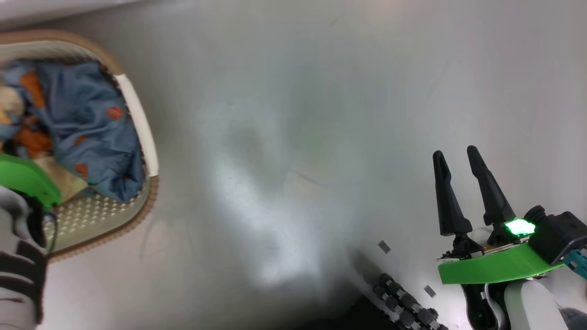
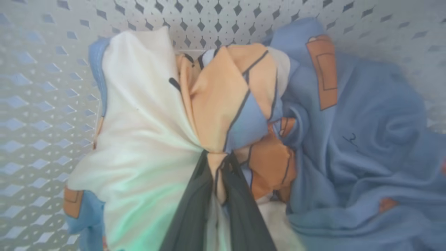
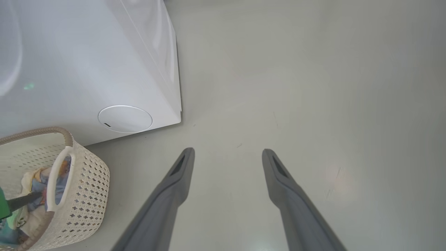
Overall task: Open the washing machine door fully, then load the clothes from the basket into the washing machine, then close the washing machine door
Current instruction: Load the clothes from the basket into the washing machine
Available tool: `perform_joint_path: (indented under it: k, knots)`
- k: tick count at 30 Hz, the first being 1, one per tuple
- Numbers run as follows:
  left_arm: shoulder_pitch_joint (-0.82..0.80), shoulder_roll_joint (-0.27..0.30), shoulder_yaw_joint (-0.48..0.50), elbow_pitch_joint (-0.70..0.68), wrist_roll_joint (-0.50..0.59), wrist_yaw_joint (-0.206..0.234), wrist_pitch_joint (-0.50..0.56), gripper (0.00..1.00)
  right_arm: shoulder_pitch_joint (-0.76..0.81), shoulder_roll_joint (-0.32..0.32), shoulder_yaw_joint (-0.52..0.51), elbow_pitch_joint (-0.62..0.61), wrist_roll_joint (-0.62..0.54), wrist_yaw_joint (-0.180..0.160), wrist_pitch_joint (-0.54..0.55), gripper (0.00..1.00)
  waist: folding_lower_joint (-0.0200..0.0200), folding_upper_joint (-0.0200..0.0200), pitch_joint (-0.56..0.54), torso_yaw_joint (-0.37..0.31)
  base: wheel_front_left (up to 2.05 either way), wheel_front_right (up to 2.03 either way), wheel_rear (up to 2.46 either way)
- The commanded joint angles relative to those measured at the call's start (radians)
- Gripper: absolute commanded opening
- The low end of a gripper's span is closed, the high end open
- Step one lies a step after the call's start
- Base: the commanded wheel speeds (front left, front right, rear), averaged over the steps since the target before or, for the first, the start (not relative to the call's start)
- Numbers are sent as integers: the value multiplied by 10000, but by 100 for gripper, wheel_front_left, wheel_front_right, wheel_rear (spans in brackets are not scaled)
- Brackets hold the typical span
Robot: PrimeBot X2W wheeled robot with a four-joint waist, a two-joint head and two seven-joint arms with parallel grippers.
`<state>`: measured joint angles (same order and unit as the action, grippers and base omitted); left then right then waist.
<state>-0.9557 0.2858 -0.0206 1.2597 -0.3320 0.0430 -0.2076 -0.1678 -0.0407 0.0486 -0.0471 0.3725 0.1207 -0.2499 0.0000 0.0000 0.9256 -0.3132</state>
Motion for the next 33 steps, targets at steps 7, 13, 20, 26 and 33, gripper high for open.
perform_joint_path:
  k: [7, 13, 20, 26, 33]
  knots:
    - [1427, -185, 309, -1076, -227, -232, -524, 0, 216, -203, -16, -43, -34, 100, -118, 100, 0, 0, -1174, 914, 0, 0, 0]
    - [2754, -730, 592, -3289, -177, -167, -538, 0, 367, -369, -164, 23, -133, 100, -118, 100, 0, 0, -2006, 1459, 0, 0, 0]
    - [4077, -1355, 745, -5117, -9, -223, -540, 0, 609, -584, -222, 111, -345, 100, -118, 100, 0, 0, -2816, 1895, 0, 0, 0]
    - [5339, -1892, 961, -6917, 169, -305, -541, 0, 907, -734, -275, 230, -559, 100, -118, 100, 0, 0, -3748, 2192, 0, 0, 0]
    - [7224, -2319, 923, -8910, 258, -350, -541, 0, 1647, -788, -376, 430, -745, 100, -118, 100, 0, 0, -5501, 2576, 0, 0, 0]
